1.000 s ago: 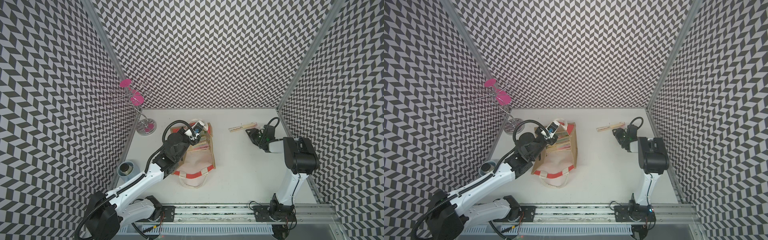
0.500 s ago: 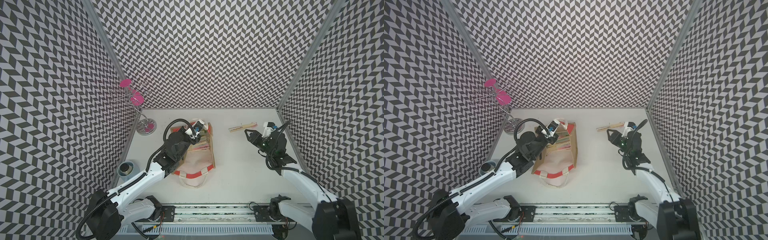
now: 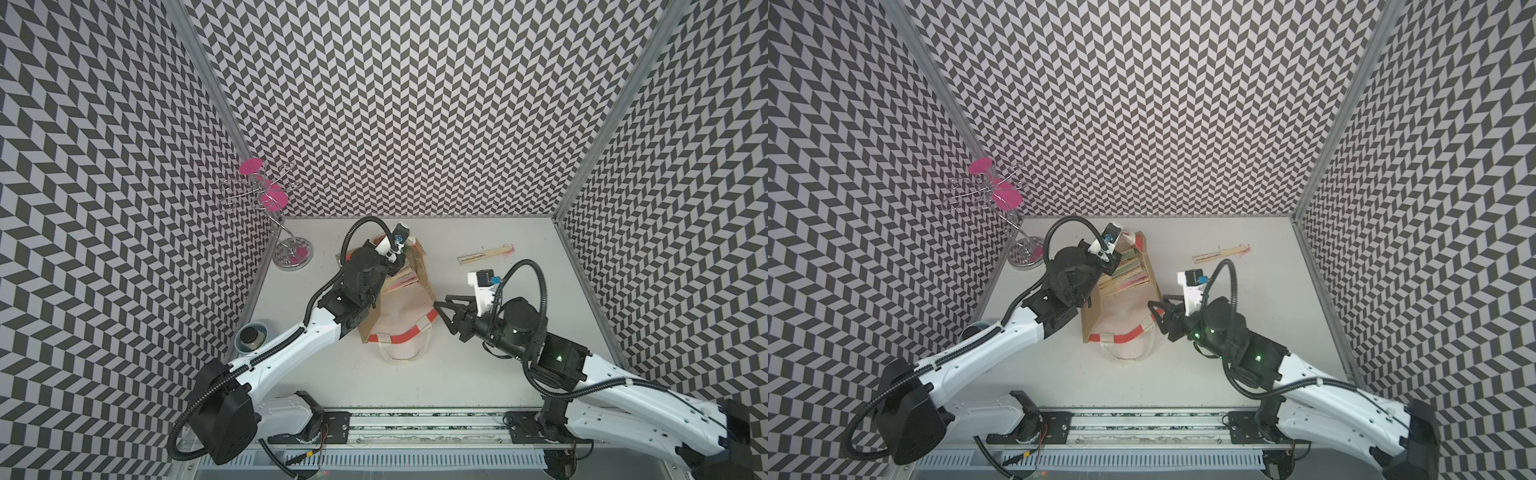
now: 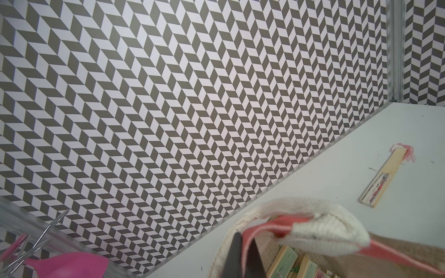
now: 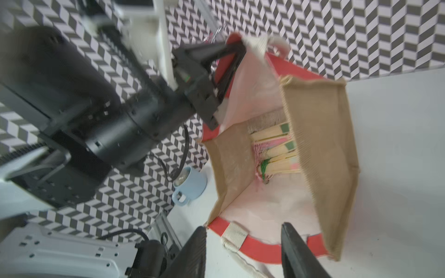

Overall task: Take out the folding fans from the tote bags
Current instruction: Place the folding fan at the center of the board, then pick up the folding fan from the canvas bag.

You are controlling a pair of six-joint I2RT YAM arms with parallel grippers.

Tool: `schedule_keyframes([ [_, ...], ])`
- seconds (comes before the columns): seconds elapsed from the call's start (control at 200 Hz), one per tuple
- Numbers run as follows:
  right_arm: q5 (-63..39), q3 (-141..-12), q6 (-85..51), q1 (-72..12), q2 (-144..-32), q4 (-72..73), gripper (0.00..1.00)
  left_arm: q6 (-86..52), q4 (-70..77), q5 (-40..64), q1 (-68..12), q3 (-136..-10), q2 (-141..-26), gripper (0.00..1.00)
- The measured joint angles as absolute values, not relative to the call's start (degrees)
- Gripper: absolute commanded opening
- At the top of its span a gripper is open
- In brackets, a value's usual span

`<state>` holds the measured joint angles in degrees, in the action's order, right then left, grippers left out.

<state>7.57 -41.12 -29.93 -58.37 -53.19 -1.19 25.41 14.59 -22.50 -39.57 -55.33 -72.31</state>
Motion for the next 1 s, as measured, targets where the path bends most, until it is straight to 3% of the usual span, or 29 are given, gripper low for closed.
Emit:
schedule_keyframes([
  [0.491,6.3,-51.6,-30.0,-61.0,-83.9,0.4,0.44,21.9,12.3,-24.4,-40.1,-56.5,-72.3,0.0],
  [0.997,5.0,-63.9,-34.1,-59.1,-105.4,0.9,0.45,19.6,11.4,-25.4,-41.8,-57.0,-71.9,0.0],
])
